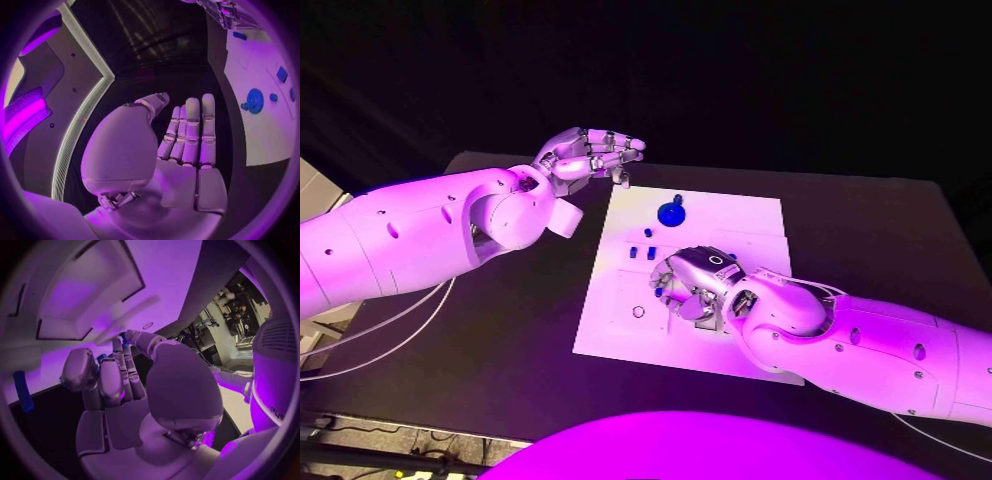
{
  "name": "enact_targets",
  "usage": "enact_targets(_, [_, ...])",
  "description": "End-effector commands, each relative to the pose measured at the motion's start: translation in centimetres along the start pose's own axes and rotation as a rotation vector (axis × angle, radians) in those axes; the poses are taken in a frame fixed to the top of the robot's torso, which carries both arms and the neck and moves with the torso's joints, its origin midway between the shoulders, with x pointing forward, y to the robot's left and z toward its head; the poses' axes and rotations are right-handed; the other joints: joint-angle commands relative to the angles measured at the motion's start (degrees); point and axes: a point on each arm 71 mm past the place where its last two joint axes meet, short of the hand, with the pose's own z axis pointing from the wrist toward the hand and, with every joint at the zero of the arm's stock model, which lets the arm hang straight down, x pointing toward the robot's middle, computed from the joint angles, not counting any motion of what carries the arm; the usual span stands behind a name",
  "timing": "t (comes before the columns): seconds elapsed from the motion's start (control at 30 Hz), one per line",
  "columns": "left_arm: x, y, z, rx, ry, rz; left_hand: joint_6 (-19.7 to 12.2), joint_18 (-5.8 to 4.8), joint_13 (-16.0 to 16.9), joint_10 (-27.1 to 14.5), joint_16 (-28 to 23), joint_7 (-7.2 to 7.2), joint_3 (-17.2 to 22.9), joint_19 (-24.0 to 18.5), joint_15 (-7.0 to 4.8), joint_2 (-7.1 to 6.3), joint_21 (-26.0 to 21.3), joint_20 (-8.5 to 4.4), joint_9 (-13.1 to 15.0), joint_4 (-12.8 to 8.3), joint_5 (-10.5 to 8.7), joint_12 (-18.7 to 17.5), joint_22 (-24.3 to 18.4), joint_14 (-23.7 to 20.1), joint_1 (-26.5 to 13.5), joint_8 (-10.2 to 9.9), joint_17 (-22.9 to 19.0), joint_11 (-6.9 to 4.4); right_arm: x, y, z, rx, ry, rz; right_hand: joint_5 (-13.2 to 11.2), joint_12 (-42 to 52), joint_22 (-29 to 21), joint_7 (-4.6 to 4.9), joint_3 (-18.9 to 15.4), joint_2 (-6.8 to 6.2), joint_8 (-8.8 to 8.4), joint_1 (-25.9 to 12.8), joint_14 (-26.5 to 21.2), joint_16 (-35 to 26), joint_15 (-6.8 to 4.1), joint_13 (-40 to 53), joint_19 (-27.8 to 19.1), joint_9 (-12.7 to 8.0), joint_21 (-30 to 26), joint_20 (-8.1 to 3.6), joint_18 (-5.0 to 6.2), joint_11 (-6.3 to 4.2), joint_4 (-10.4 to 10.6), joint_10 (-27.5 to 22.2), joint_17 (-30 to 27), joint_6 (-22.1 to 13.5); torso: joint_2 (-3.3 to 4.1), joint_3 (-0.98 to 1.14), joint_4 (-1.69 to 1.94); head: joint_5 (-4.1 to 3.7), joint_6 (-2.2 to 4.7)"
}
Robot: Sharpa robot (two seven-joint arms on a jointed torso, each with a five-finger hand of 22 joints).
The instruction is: Assemble the parts on the task board
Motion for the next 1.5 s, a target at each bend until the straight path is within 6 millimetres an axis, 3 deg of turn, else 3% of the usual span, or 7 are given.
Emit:
enact_targets(0.03, [0.1, -0.1, 0.1, 0.005, 0.008, -0.001, 0.19, 0.79, -0.05, 0.32, 0.19, 0.00, 0.11, 0.40, 0.00, -0.01, 0.29, 0.18, -0.05, -0.23, 0.23, -0.29, 0.05, 0.50, 0.53, 0.33, -0.02, 0.03, -0.1, -0.2, -0.2, 0.005, -0.040, 0.016, 0.09, 0.36, -1.71, 0.31, -1.09, -0.76, -0.85, 0.12, -1.11, -1.29, 0.20, 0.02, -1.46, -0.27, -2.66, 0.30, 0.67, 0.51, -0.13, -2.08, -2.40, -1.17, 0.00, 0.01, 0.00, -0.14, 0.26])
enact_targets(0.73, [0.0, 0.1, 0.0, 0.002, 0.007, -0.001, 0.16, 0.79, -0.19, 0.41, 0.22, -0.01, 0.16, 0.43, -0.02, 0.09, 0.36, 0.17, -0.07, -0.25, 0.21, -0.36, 0.11, 0.55, 0.58, 0.38, -0.03, 0.02, -7.3, -5.2, -4.2, 0.148, -0.079, 0.004, 0.23, 4.77, 1.76, -0.08, -4.72, -0.69, -1.70, -0.06, 0.82, 2.09, -0.07, 0.35, 1.98, -0.50, 1.89, 0.04, -0.39, 0.09, 0.71, -1.95, 0.68, -0.36, 0.06, -0.06, -0.05, -1.22, 1.12])
enact_targets(0.87, [0.0, 0.2, 0.0, 0.001, 0.010, -0.002, 0.13, 0.79, -0.23, 0.44, 0.23, -0.02, 0.18, 0.45, -0.02, 0.11, 0.38, 0.16, -0.08, -0.25, 0.20, -0.38, 0.13, 0.57, 0.60, 0.40, -0.03, 0.01, -8.3, -7.2, -4.7, 0.203, -0.039, -0.025, 1.90, 5.45, 0.25, -0.62, -17.24, 0.35, -3.25, 0.41, -0.39, 1.63, -0.12, 0.13, 0.77, -1.01, -0.88, 0.09, 0.03, 0.02, 3.79, -5.39, -1.65, -1.94, 0.05, -0.04, 0.04, -1.54, 1.35])
enact_targets(0.93, [0.0, 0.2, 0.0, 0.000, 0.010, -0.002, 0.13, 0.79, -0.23, 0.44, 0.23, -0.02, 0.18, 0.45, -0.02, 0.11, 0.38, 0.16, -0.08, -0.25, 0.20, -0.38, 0.13, 0.57, 0.60, 0.40, -0.03, 0.01, -8.5, -7.8, -4.8, 0.218, -0.019, -0.037, 1.97, 7.76, 0.13, -0.99, -30.25, 3.37, -4.13, 6.54, -0.95, 2.21, 0.10, 0.26, 0.66, -1.35, -1.69, 0.36, 0.12, 0.18, 8.25, -7.24, -2.50, -2.05, 0.10, -0.01, 0.11, -1.66, 1.41])
enact_targets(1.0, [0.0, 0.3, -0.1, -0.001, 0.008, -0.002, 0.13, 0.79, -0.23, 0.44, 0.23, -0.02, 0.18, 0.45, -0.02, 0.11, 0.38, 0.16, -0.08, -0.25, 0.20, -0.38, 0.13, 0.57, 0.60, 0.40, -0.03, 0.01, -8.6, -8.3, -4.9, 0.230, 0.005, -0.054, 1.52, 9.20, -0.76, -1.48, -36.19, 3.36, -4.90, 11.09, -1.85, 2.09, 0.43, 0.20, -0.18, -1.58, -3.63, 0.66, 0.41, 0.57, 14.02, -9.28, -4.18, -2.57, 0.14, 0.06, 0.08, -1.70, 1.44])
enact_targets(1.07, [0.0, 0.3, -0.1, -0.001, 0.008, -0.002, 0.13, 0.79, -0.23, 0.44, 0.23, -0.02, 0.18, 0.45, -0.02, 0.11, 0.38, 0.16, -0.08, -0.25, 0.20, -0.38, 0.13, 0.57, 0.60, 0.40, -0.03, 0.01, -8.6, -8.5, -4.9, 0.237, 0.022, -0.064, 1.11, 9.85, -0.79, -1.69, -37.77, 3.03, -5.09, 12.97, -2.08, 2.23, 0.52, 0.21, -0.27, -1.58, -3.93, 0.74, 0.46, 0.65, 16.32, -9.90, -4.56, -2.70, 0.10, 0.04, -0.02, -1.75, 1.38])
enact_targets(1.5, [0.0, 0.3, -0.1, -0.002, 0.011, -0.003, 0.11, 0.79, -0.33, 0.48, 0.25, -0.03, 0.15, 0.46, -0.02, 0.10, 0.43, 0.16, -0.09, -0.24, 0.18, -0.44, 0.16, 0.60, 0.55, 0.44, -0.04, 0.01, -7.8, -9.6, -4.6, 0.270, 0.096, -0.107, 0.47, 11.82, 0.06, -1.64, -37.67, 4.68, -4.89, 15.44, -1.83, 2.91, 0.29, 0.39, 0.43, -1.38, -3.01, 0.57, 0.28, 0.30, 16.37, -9.10, -4.28, -1.94, 0.02, -0.05, 0.10, -1.95, 1.37])
